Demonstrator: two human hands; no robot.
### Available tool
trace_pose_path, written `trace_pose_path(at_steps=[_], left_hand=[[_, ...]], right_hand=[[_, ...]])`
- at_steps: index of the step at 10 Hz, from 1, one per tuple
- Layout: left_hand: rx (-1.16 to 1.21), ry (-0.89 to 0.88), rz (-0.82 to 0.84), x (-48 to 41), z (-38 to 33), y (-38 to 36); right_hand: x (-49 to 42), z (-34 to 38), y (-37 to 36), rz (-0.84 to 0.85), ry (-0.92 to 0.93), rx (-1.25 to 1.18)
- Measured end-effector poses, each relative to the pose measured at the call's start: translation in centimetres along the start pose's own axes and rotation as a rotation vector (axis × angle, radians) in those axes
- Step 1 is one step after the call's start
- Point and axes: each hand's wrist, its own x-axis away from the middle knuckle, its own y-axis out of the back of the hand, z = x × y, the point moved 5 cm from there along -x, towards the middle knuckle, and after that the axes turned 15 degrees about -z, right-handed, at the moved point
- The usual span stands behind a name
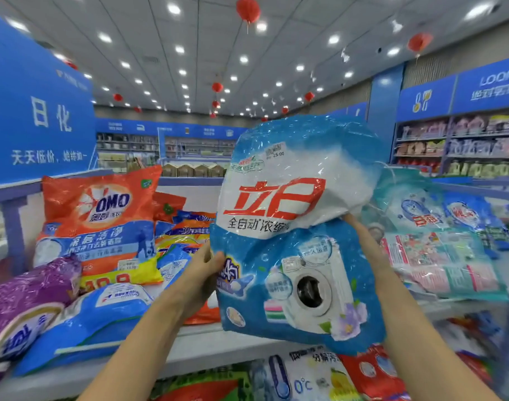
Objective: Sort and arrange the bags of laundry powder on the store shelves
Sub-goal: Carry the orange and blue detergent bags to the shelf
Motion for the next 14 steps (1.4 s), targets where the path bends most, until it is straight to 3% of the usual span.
trace_pose_path(at_steps=[1, 2, 3, 4, 5, 6, 8, 9, 10, 12, 14], left_hand=[[0.144, 0.061, -0.014, 1.2, 1.1, -0.6], [0.202, 0.03, -0.087, 2.6, 1.6, -2.0], [0.154, -0.045, -0.185, 3.6, 0.9, -3.8], [0.11, -0.094, -0.226, 4.4, 0.7, -5.8], [0.034, -0.179, -0.217, 5.5, 1.0, -8.8], [-0.04, -0.251, -0.171, 6.6, 2.1, -13.1], [-0.119, -0.313, -0.179, 9.1, 7.3, -22.8], [-0.128, -0.301, -0.179, 10.1, 10.7, -28.7], [-0.09, -0.294, -0.159, 11.6, 13.5, -35.4], [-0.04, -0.261, -0.088, 13.8, 17.9, -48.5], [-0.057, -0.235, 0.052, 14.9, 22.8, -61.2]], right_hand=[[0.2, 0.1, 0.7, 0.02, 0.251, -0.247], [0.6, 3.8, 0.9, -0.163, 1.009, 0.706], [0.8, 5.7, -0.7, 0.029, 1.225, 1.346], [2.9, 7.6, -1.1, 0.306, 1.02, 1.356], [5.6, 10.7, -1.5, 0.325, 0.959, 1.462], [7.5, 16.0, -2.5, 0.058, 1.098, 1.362], [15.0, 25.6, -6.3, 0.07, 1.375, 1.25], [19.5, 30.6, -8.1, 0.123, 1.502, 1.354], [24.3, 35.7, -9.4, 0.139, 1.642, 1.433], [34.2, 45.1, -11.7, -0.011, 2.3, 1.597], [42.7, 53.7, -13.1, -0.149, 2.756, 1.643]])
